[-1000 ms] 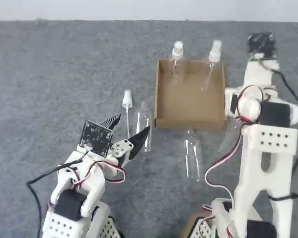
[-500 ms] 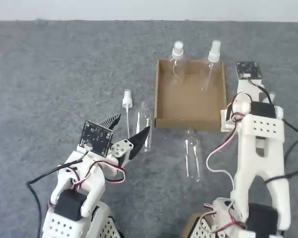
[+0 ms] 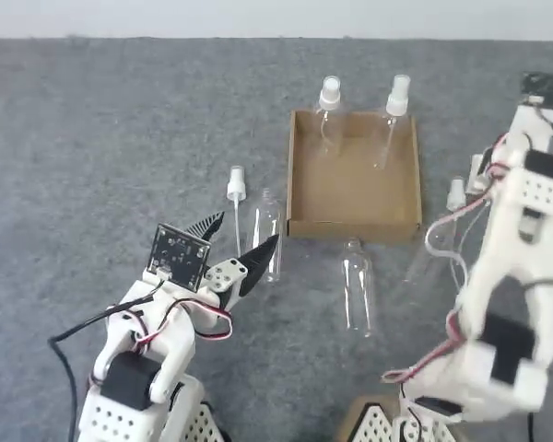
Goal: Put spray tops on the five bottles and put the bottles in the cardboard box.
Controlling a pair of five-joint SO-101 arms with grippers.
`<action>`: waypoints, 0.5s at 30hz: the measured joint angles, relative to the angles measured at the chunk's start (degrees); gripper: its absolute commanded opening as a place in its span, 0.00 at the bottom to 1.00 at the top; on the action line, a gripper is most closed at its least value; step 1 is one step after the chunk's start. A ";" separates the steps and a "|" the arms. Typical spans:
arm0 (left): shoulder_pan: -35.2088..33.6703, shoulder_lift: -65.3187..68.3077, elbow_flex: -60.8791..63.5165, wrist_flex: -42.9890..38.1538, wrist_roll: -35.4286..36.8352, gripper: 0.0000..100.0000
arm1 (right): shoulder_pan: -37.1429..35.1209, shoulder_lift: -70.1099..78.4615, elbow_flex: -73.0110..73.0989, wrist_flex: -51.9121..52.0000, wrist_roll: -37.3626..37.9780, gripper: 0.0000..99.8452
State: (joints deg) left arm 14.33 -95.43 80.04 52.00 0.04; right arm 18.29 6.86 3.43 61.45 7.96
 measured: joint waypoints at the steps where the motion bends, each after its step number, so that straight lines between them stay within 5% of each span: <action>1: 0.00 0.00 0.00 0.00 0.00 0.27 | 0.09 3.43 -1.93 -0.62 -0.26 0.30; 9: 0.00 0.00 0.00 0.00 0.00 0.27 | 3.34 25.32 -16.70 -3.16 -4.57 0.29; 15: 0.00 0.00 0.00 0.00 0.00 0.27 | 4.22 33.49 -22.77 -3.16 -4.66 0.11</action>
State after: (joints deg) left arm 14.33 -95.43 80.04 52.00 0.04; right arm 22.51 40.35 -19.34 58.29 3.30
